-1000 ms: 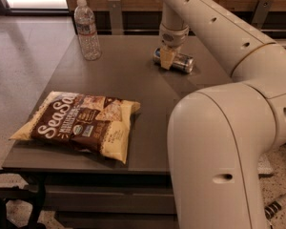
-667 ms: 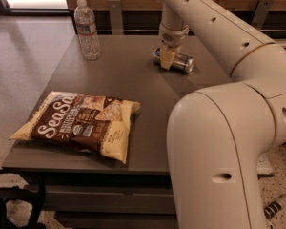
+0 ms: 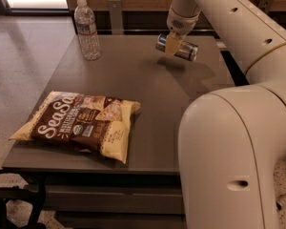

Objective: Place redbull can upright

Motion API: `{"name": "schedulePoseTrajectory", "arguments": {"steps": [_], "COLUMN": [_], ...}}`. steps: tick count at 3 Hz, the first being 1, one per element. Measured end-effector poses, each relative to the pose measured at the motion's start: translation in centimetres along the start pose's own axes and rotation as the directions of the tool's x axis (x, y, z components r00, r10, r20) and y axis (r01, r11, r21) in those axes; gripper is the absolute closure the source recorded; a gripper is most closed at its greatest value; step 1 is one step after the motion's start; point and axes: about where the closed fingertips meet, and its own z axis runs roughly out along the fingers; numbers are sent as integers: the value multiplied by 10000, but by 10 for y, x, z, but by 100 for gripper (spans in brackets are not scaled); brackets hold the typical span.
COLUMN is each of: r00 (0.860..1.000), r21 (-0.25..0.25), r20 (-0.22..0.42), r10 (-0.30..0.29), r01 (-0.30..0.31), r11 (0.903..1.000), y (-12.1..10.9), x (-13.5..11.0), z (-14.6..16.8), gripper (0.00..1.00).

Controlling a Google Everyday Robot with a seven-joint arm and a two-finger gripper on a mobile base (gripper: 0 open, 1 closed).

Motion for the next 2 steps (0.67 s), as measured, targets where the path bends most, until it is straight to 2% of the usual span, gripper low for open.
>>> {"name": "schedulePoseTrajectory", "arguments": {"steps": [1, 2], "r00": [9971, 9789], "r21": [162, 147], "r20": [738, 2008], "r10": [-176, -379], "r01": [165, 357], "r11": [9997, 9993], "y": [-9, -15], "x": [2, 5], "z": [-22, -42], "gripper": [100, 100]}}
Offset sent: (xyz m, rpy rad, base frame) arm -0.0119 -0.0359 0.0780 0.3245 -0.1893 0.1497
